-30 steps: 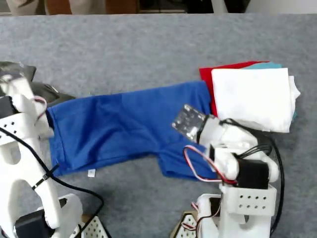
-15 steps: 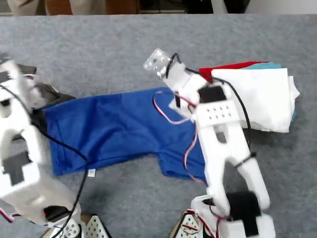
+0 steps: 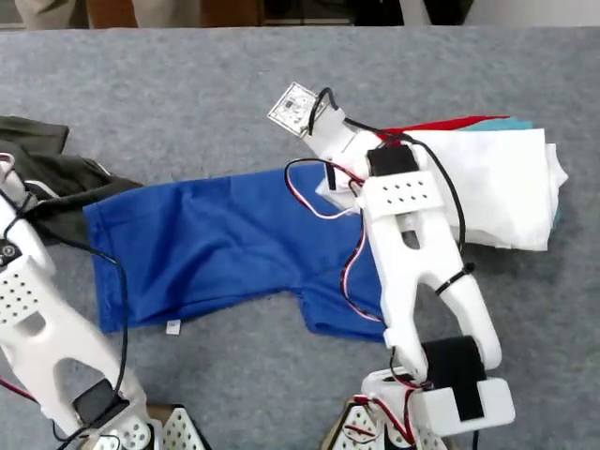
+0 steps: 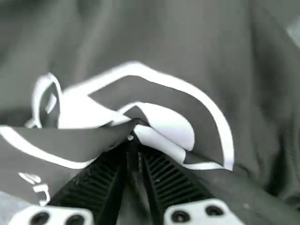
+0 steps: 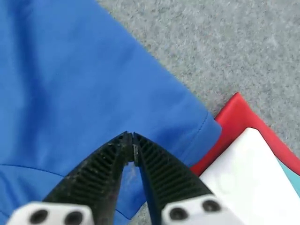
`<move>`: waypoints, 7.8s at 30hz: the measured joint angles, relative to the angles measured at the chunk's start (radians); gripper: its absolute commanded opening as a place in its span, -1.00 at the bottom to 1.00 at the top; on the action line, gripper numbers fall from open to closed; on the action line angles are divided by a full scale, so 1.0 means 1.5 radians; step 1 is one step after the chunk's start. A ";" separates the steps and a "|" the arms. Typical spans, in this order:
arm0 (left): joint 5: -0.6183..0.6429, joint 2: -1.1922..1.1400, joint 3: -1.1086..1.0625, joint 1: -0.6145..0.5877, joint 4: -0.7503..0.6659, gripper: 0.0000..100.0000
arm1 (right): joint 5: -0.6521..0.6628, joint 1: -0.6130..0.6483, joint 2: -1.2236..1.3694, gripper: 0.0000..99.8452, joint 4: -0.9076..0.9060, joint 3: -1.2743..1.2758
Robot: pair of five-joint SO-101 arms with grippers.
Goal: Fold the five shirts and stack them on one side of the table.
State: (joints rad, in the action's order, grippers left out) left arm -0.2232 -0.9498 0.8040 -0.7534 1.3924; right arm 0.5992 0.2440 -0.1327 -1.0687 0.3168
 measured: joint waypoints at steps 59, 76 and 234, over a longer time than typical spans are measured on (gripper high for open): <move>0.223 0.116 0.069 0.061 0.182 -0.88 | 0.010 -0.007 0.000 -0.99 0.020 0.010; 0.225 0.078 0.147 -0.034 0.169 -0.89 | 0.010 -0.007 0.000 -0.99 0.020 0.010; -0.062 0.486 -0.721 0.207 0.151 -0.96 | 0.060 -0.075 0.269 -1.00 -0.136 -0.185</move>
State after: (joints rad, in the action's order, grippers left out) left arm -0.3168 -0.2209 -0.2777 -0.4434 1.6195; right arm 0.6897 0.1320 0.2708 -1.2727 0.0391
